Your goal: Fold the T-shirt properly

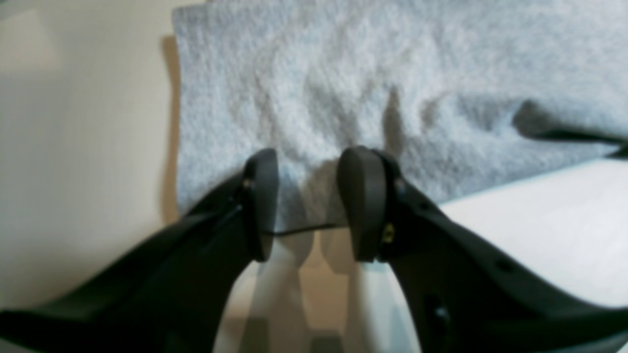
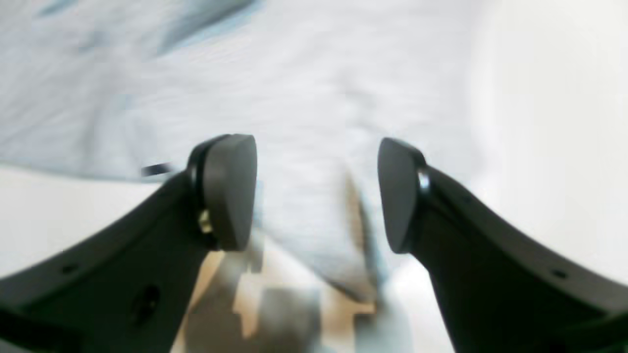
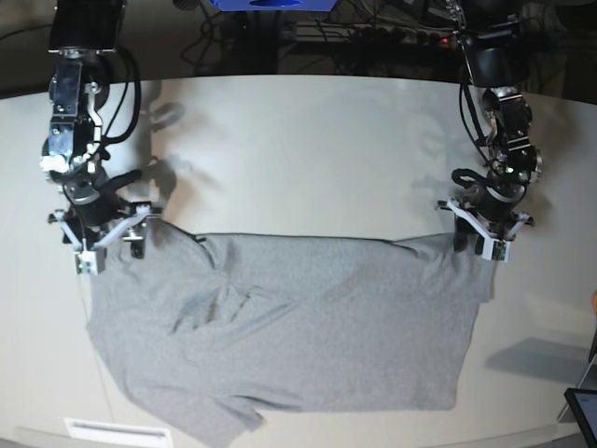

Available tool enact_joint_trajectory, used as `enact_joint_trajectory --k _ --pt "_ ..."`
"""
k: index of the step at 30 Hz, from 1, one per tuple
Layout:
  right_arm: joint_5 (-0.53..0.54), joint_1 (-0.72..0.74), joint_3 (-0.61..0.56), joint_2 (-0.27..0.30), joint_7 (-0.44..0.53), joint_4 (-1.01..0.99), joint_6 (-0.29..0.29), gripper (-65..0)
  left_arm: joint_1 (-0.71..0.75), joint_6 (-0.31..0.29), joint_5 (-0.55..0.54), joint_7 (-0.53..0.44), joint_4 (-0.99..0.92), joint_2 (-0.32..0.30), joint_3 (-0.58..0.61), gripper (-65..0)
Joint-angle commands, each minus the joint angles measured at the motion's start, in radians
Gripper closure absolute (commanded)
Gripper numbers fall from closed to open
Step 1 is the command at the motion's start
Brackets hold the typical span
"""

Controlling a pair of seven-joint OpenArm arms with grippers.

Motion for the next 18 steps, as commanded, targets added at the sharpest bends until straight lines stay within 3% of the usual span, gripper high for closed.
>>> enact_joint_trajectory --k 1,6,18 --pt "0.005 0.016 0.015 0.008 0.016 0.030 0.002 -36.4 -0.014 0.012 0.006 -0.003 0.000 -0.028 -0.004 -23.9" --pt "0.011 0.022 0.069 0.005 -0.116 0.036 0.008 -36.4 0.014 0.012 0.006 -0.071 -0.008 -0.066 -0.009 -23.9" --pt "0.011 -0.007 0.069 -0.056 -0.238 0.127 0.008 -36.4 0.011 0.012 0.006 -0.078 -0.005 -0.068 -0.006 -23.9"
